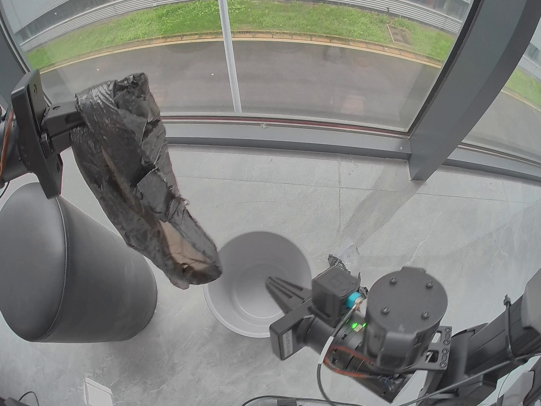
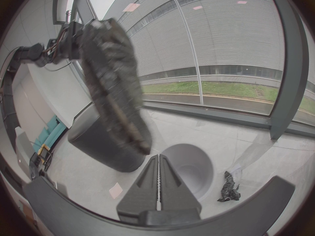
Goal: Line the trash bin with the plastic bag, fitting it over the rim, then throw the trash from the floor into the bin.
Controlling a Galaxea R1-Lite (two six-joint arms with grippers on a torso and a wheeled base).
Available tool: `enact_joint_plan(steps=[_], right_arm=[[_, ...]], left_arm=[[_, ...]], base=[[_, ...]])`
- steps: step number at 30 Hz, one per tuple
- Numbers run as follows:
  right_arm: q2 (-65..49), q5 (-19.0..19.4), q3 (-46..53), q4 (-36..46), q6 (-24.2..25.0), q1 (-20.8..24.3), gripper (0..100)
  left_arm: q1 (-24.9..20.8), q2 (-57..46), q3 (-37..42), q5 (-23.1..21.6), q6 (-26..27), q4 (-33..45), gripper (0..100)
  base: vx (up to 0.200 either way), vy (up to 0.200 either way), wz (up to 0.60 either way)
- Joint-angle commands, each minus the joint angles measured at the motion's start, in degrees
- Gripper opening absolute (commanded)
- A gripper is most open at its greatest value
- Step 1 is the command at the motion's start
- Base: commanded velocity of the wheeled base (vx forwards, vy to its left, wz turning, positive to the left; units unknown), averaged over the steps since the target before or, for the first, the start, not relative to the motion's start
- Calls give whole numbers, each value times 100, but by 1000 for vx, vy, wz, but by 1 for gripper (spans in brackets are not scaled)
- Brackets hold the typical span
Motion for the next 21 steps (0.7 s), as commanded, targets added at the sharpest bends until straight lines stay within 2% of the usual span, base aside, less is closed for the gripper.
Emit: enact_joint_plan(steps=[1,6,13,17,19,20,21], right_arm=[[334,-54,-30,5,15,241,0],[395,-379,-39,-4,-3,214,0],[562,-388,-179,-13,-20,214,0],[1089,-801,-786,-364,-82,241,0],[1274,-924,-953,-391,-284,241,0],[1318,-924,-970,-391,-372,250,100],[1353,-924,-979,-399,-433,267,100]], left_arm=[[-47,34,-138,-2,-17,-28,0],[-99,-10,-112,-19,-17,-28,0],[-99,-19,-76,-11,-105,-37,0],[-99,-107,-68,-11,-123,-37,0],[-99,-151,-68,-11,-123,-37,0],[-108,-177,-68,-11,-123,-37,0],[-99,-212,-68,-11,-132,-37,0]], base=[[0,0,0],[0,0,0],[0,0,0],[0,0,0],[0,0,0],[0,0,0],[0,0,0]])
